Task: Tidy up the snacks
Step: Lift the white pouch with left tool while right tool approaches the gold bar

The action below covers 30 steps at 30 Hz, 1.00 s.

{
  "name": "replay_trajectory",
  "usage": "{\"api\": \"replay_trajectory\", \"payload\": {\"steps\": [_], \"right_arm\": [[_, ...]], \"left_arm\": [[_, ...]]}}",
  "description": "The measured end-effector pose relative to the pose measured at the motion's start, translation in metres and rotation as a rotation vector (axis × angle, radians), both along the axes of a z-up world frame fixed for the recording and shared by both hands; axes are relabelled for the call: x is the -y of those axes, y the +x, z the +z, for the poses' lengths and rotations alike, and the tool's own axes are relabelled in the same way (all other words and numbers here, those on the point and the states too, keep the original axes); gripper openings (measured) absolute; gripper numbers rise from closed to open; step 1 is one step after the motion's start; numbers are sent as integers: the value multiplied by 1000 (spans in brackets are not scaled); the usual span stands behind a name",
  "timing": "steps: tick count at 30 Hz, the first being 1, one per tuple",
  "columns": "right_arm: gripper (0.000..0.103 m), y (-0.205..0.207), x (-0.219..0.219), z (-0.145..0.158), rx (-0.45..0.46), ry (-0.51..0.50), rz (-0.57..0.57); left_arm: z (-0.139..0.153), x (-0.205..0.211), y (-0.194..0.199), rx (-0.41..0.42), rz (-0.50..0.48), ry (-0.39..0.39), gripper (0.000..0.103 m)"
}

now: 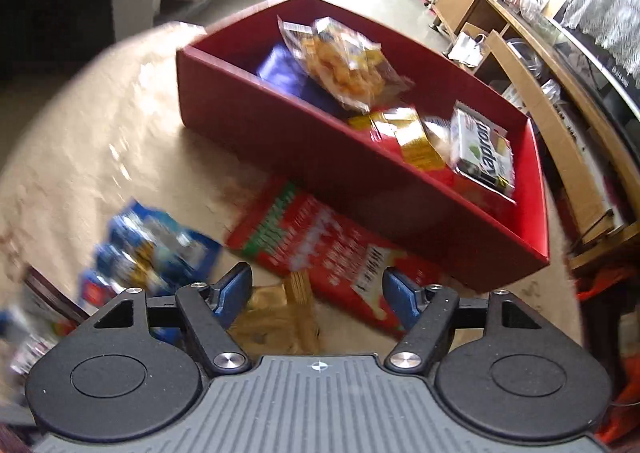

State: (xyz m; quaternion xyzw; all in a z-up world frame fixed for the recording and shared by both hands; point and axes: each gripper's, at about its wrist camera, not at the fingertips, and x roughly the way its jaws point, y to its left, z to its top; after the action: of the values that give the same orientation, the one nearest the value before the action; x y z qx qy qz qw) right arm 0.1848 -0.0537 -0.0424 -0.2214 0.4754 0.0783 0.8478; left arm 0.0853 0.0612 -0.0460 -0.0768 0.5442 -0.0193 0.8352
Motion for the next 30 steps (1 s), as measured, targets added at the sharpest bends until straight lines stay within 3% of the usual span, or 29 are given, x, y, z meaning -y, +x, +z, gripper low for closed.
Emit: {"api": "replay_trajectory", "payload": {"steps": [7,12,16,18,21,26,30], "right_arm": [[80,-20,29,0,-114,-37,17],[80,-48,55,2,-201,-3,7],[81,-67,73,9,-171,-51,-27],[81,-76,81,17,-177,-12,-22],[81,-91,77,26,-168,6,134],[80,-105,50,22,-163,-104,484],[81,-105,34,13,-195,-125,661]], "left_arm": [[1,2,-1,-10,-19,-26,50],[1,3,-1,-17,-31,-40,50],[1,6,-1,-18,-45,-43,50],[2,7,-2,-18,-53,-47,50],[3,8,-3,-15,-61,-50,50],[2,8,-4,-31,-66,-75,50],[0,11,-3,-43,-82,-83,50]]}}
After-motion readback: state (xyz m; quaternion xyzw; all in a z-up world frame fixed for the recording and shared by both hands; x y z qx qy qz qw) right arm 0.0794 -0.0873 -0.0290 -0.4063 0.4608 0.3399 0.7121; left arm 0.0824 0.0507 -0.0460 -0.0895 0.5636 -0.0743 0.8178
